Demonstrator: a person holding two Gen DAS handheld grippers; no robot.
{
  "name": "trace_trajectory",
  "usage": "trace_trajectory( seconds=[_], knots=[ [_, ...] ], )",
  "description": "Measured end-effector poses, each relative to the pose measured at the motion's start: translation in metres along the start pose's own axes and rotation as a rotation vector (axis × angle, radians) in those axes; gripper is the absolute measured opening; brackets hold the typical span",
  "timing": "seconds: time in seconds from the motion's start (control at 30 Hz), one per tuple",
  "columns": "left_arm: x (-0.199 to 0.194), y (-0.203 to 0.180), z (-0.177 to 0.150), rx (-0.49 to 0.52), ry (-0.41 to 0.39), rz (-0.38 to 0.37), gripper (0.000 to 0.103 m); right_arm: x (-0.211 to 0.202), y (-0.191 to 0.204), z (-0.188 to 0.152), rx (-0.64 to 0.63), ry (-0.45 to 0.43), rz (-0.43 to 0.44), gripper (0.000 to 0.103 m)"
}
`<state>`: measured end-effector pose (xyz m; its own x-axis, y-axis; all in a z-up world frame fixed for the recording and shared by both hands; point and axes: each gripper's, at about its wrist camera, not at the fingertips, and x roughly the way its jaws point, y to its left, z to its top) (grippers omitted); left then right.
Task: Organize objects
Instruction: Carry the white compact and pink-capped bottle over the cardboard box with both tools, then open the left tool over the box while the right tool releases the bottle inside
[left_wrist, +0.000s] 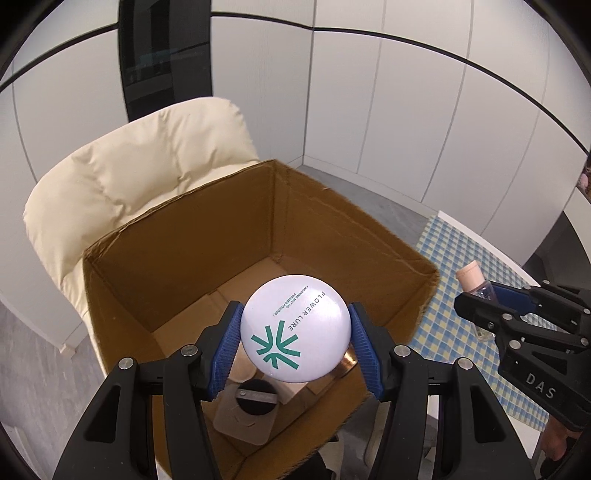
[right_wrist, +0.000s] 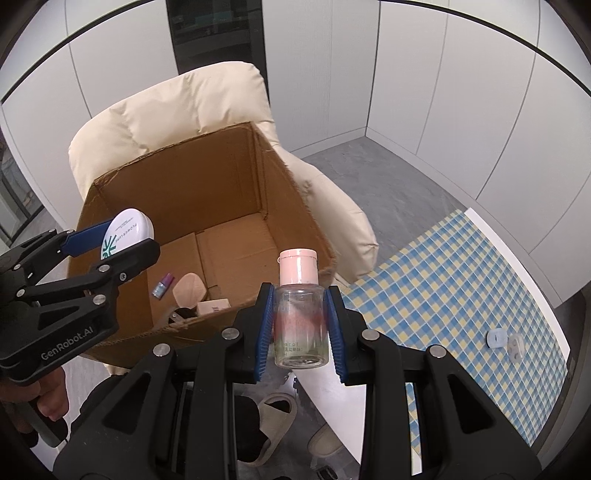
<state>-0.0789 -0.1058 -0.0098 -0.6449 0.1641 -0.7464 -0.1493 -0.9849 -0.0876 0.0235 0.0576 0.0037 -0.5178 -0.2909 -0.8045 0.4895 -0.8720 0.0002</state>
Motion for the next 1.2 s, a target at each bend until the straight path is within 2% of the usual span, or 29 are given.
trace_trajectory(
  seconds=[0.4, 0.47, 0.6, 0.7, 0.77, 0.87, 1.2],
  knots=[
    [0.001, 0.029, -0.001, -0.047, 0.000, 0.047, 0.060, 0.009, 0.026, 0.006, -0.043, 0.005, 0.020, 0.029],
    [-0.002, 0.033, -0.001, -0.051, -0.014, 0.059, 0.066, 0.009, 0.031, 0.008, -0.050, 0.004, 0.024, 0.029],
    [-0.006, 0.045, -0.002, -0.071, -0.022, 0.064, 0.067, 0.012, 0.040, 0.010, -0.064, 0.004, 0.033, 0.029],
    [-0.010, 0.055, -0.003, -0.104, -0.032, 0.054, 0.079, 0.013, 0.047, 0.011, -0.074, 0.005, 0.040, 0.029],
    [-0.014, 0.062, -0.004, -0.127, -0.048, 0.054, 0.093, 0.014, 0.052, 0.013, -0.080, 0.005, 0.045, 0.029],
    [-0.022, 0.069, -0.003, -0.136, -0.079, 0.075, 0.102, 0.017, 0.060, 0.015, -0.091, 0.004, 0.049, 0.029],
    [-0.033, 0.077, -0.003, -0.151, -0.108, 0.092, 0.102, 0.022, 0.074, 0.017, -0.110, 0.006, 0.058, 0.029]
  ],
)
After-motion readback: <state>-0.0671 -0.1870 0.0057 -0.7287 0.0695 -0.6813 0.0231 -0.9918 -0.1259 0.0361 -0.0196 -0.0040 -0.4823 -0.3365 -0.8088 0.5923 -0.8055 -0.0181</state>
